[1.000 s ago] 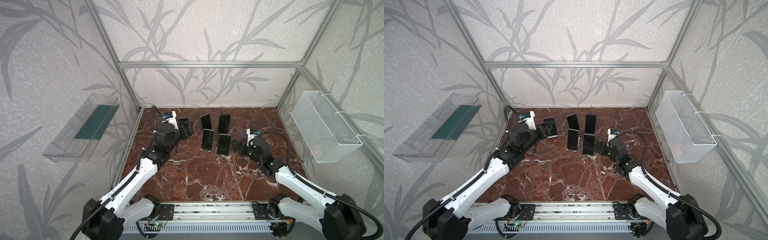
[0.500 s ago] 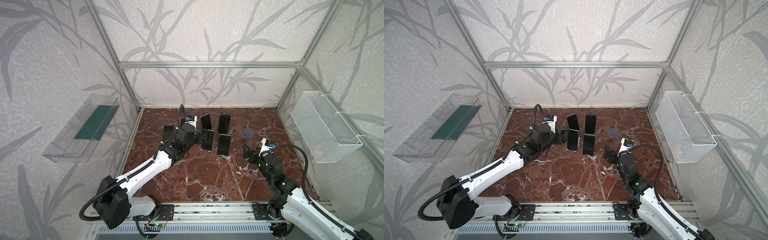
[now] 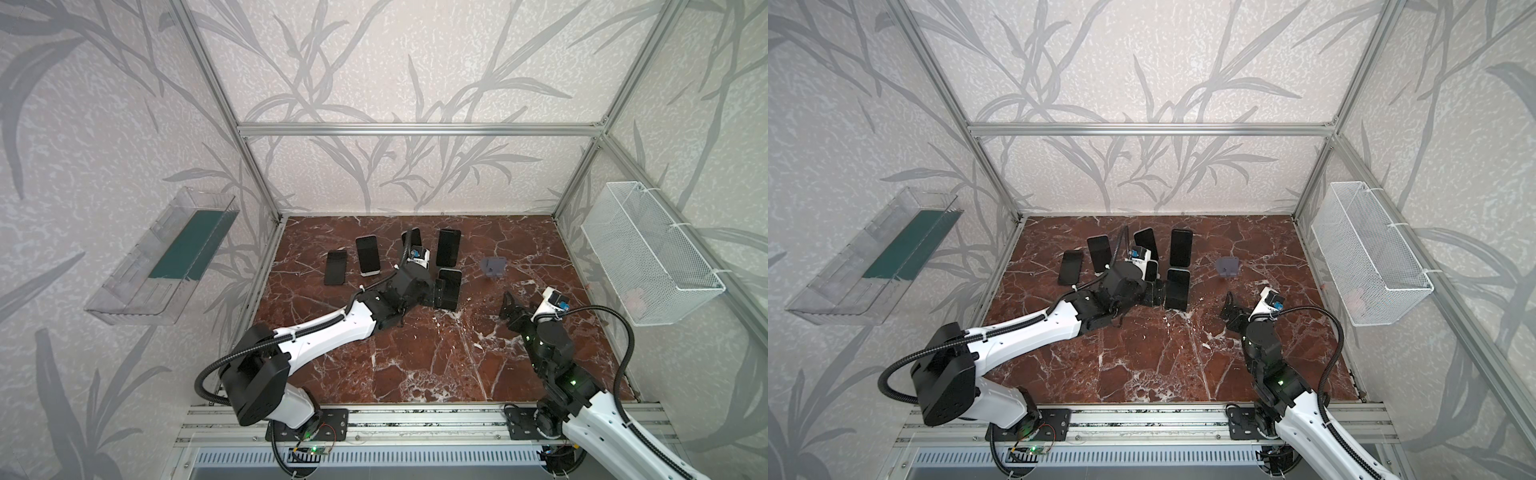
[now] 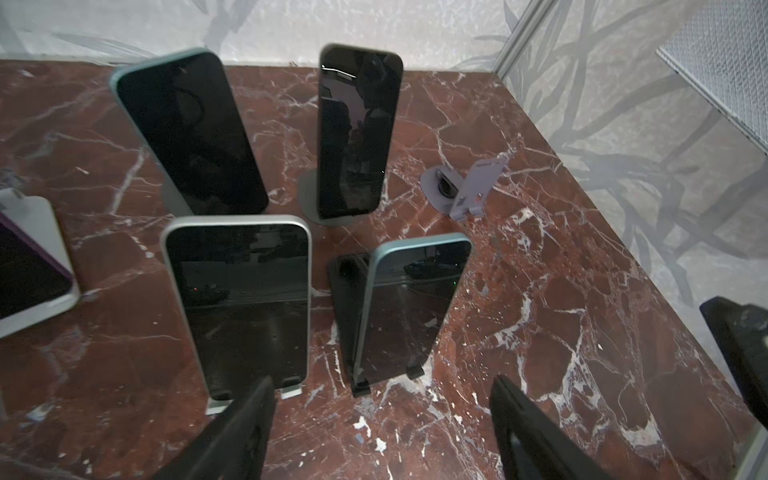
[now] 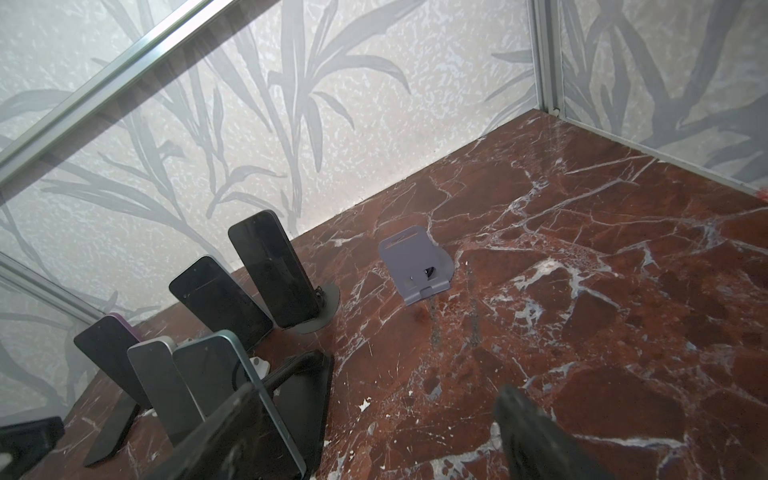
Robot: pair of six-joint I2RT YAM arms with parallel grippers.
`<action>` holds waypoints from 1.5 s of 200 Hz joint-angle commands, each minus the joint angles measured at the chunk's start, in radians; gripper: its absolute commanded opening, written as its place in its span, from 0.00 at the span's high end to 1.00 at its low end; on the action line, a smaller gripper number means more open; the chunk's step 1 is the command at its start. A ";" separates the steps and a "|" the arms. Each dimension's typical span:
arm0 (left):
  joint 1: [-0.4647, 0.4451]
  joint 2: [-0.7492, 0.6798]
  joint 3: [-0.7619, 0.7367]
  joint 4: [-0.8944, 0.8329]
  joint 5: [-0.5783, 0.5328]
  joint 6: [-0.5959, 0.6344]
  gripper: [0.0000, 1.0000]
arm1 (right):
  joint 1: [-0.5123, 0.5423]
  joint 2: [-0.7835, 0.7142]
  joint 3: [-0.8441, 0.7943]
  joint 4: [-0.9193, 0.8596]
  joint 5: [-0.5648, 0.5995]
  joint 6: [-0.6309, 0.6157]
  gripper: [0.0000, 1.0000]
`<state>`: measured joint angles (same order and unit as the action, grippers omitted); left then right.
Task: Remove the phone from the phone stand
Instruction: 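Reach the left gripper to the teal-edged phone while the right gripper draws back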
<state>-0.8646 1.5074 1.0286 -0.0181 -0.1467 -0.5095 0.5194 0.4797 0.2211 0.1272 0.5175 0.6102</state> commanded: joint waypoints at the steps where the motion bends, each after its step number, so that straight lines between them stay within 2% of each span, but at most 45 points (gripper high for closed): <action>1: -0.009 0.020 0.028 0.009 -0.009 -0.040 0.17 | 0.005 0.020 -0.012 0.004 0.017 0.021 0.12; 29: -0.025 0.045 0.059 -0.027 0.004 -0.043 0.15 | 0.005 0.054 -0.023 0.007 0.046 0.088 0.11; 55: -0.047 0.089 0.120 -0.084 0.009 -0.035 0.01 | 0.004 0.050 -0.029 0.011 0.044 0.100 0.11; 81: -0.054 0.146 0.194 -0.146 0.000 -0.036 0.01 | 0.005 0.035 -0.035 0.019 0.045 0.086 0.11; 115: -0.082 0.240 0.375 -0.370 -0.144 -0.034 0.01 | 0.004 0.024 -0.046 0.032 0.051 0.081 0.11; 141: -0.095 0.293 0.443 -0.443 -0.168 -0.029 0.01 | 0.005 0.033 -0.045 0.034 0.055 0.088 0.11; 186: -0.122 0.327 0.420 -0.398 -0.211 -0.008 0.00 | 0.003 0.029 -0.042 0.024 0.067 0.089 0.10; 205: -0.140 0.333 0.405 -0.356 -0.220 0.014 0.05 | 0.004 0.035 -0.042 0.029 0.064 0.089 0.10; 256: -0.147 0.376 0.393 -0.287 -0.229 -0.008 0.04 | 0.004 0.051 -0.036 0.032 0.052 0.088 0.11; 300: -0.146 0.371 0.368 -0.224 -0.297 0.011 0.04 | 0.004 0.073 -0.022 0.055 -0.005 0.049 0.10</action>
<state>-1.0100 1.8889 1.4269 -0.3038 -0.3691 -0.5064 0.5194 0.5365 0.1886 0.1455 0.5373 0.6834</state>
